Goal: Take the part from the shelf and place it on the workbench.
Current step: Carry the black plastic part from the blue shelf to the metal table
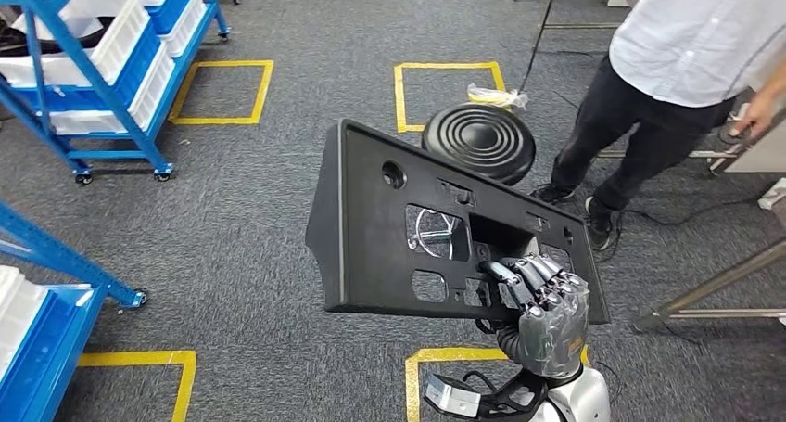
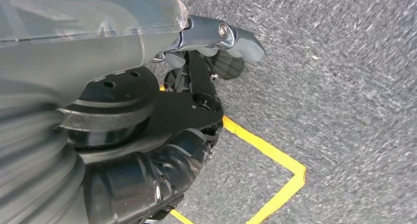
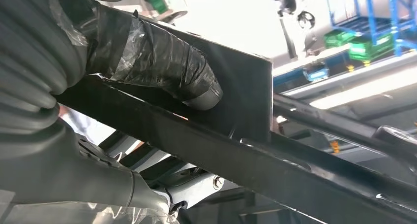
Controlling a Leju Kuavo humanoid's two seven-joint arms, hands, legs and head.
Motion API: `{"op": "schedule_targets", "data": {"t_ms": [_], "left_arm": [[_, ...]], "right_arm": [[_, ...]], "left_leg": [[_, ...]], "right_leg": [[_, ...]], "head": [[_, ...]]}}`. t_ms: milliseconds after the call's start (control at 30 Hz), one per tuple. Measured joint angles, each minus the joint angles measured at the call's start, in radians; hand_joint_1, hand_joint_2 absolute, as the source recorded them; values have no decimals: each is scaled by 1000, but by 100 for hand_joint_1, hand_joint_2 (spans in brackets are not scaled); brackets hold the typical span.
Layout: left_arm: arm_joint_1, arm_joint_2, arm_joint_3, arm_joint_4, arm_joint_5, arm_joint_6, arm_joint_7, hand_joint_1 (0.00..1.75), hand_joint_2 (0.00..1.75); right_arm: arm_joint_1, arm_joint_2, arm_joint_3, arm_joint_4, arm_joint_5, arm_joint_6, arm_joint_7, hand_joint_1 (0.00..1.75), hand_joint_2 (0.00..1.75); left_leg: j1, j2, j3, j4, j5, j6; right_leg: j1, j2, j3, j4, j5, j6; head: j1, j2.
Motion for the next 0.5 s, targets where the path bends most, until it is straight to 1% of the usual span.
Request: {"op": "schedule_targets", "data": {"t_ms": [33,67,100,133,167,200,233,267,300,333,367,400,433,467,500], "left_arm": [[-1,0,0,0,0,0,0,0,175],[-3,1,1,0,0,1,0,0,175],[-3,1,2,0,0,1,0,0,175],[-2,2,4,0,0,2,1,0,175],[0,2,5,0,0,2,1,0,175],[1,3,6,0,0,3,2,0,175],[3,4,8,0,0,4,2,0,175],[4,4,9,0,0,4,3,0,175],[5,5,10,0,0,5,4,0,175],[5,6,12,0,0,5,5,0,175],[6,6,13,0,0,5,6,0,175],[6,7,15,0,0,6,7,0,175],[5,7,16,0,0,6,8,0,175],[3,7,17,0,0,6,8,0,175],[2,7,17,0,1,7,9,0,175]], "right_arm": [[1,0,0,-1,-1,0,0,175,175],[2,0,0,-2,-3,0,0,175,175],[1,1,0,-3,-4,0,0,175,175],[1,2,0,-4,-5,0,0,175,175],[1,2,0,-4,-6,0,0,175,175],[2,3,1,-4,-6,0,0,175,175],[3,3,1,-4,-7,0,0,175,175],[4,3,1,-4,-7,0,0,175,175],[4,3,1,-4,-7,0,0,175,175],[4,3,1,-4,-8,0,1,175,175],[4,3,1,-5,-8,0,1,175,175],[4,3,1,-5,-8,0,2,175,175],[4,3,1,-6,-8,-1,2,175,175],[5,3,1,-6,-8,-1,2,175,175],[6,3,1,-7,-8,-1,3,175,175]], "left_leg": [[2,-12,1,5,-7,-5],[4,-33,-5,25,-22,-9],[6,-60,-23,66,-49,-13],[8,-86,-50,126,-81,-15],[9,-97,-84,196,-113,-17],[9,-101,-116,260,-134,-18],[9,-101,-137,294,-136,-19],[10,-102,-139,289,-117,-19],[12,-106,-123,245,-81,-19],[15,-119,-94,174,-41,-20],[17,-139,-65,106,-12,-20],[20,-156,-45,58,4,-19],[20,-168,-34,33,8,-16],[18,-169,-33,29,6,-12],[18,-160,-33,27,10,-5]], "right_leg": [[-3,10,2,-4,3,-5],[-7,20,4,-9,5,-11],[-11,29,7,-13,8,-17],[-12,39,7,-14,9,-20],[-12,50,6,-13,9,-22],[-11,63,5,-12,10,-23],[-11,76,5,-10,9,-23],[-12,90,5,-7,9,-22],[-13,104,5,-3,8,-20],[-14,117,4,1,5,-17],[-13,129,1,7,3,-12],[-13,139,-2,12,1,-7],[-12,148,-7,16,1,-1],[-13,156,-11,16,3,5],[-15,165,-14,15,6,11]], "head": [[0,0],[0,0],[-1,0],[-1,0],[-2,0],[-2,0],[-2,0],[-2,0],[-2,0],[-2,0],[-2,0],[-1,0],[-1,0],[-1,0],[-1,0]]}}
